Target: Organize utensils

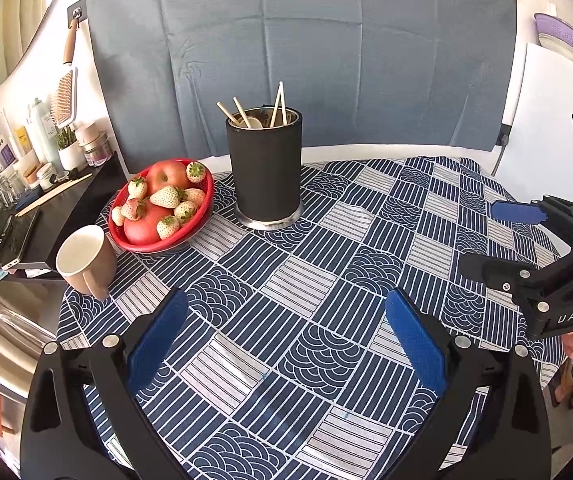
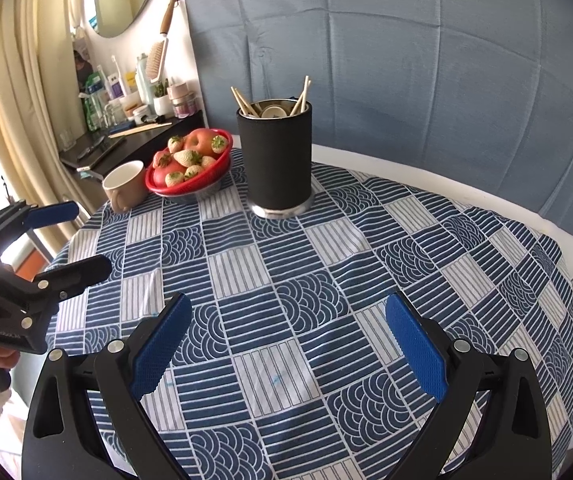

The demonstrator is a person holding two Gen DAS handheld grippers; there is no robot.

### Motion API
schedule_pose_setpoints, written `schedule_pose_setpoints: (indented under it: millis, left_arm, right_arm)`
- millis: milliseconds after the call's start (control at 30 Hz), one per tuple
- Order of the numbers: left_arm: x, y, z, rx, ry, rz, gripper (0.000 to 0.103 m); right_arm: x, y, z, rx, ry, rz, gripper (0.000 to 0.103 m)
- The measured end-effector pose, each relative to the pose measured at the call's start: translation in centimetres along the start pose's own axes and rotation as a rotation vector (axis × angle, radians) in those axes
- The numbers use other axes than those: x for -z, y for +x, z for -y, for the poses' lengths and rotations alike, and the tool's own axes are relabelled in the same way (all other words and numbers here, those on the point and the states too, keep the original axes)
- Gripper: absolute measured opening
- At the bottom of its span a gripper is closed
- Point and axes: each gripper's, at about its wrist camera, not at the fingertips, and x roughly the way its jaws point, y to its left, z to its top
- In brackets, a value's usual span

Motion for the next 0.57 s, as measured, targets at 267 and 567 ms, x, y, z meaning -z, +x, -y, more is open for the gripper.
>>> schedule_pose_setpoints:
  millis: [267,567]
  left_arm:
    - [0.1,-0.04,-0.04,-0.006,-0.018,-0.006,0.097]
    - [0.1,0.01,-0.7,0.008,-0.039,-0.014,0.097]
  right_arm:
    - [-0.19,-0.39,0.35,-0.002,0.008,0.01,0.093]
    - [-0.22,-0.16,-0.33,-0.004,-0.026,-0.001,0.093]
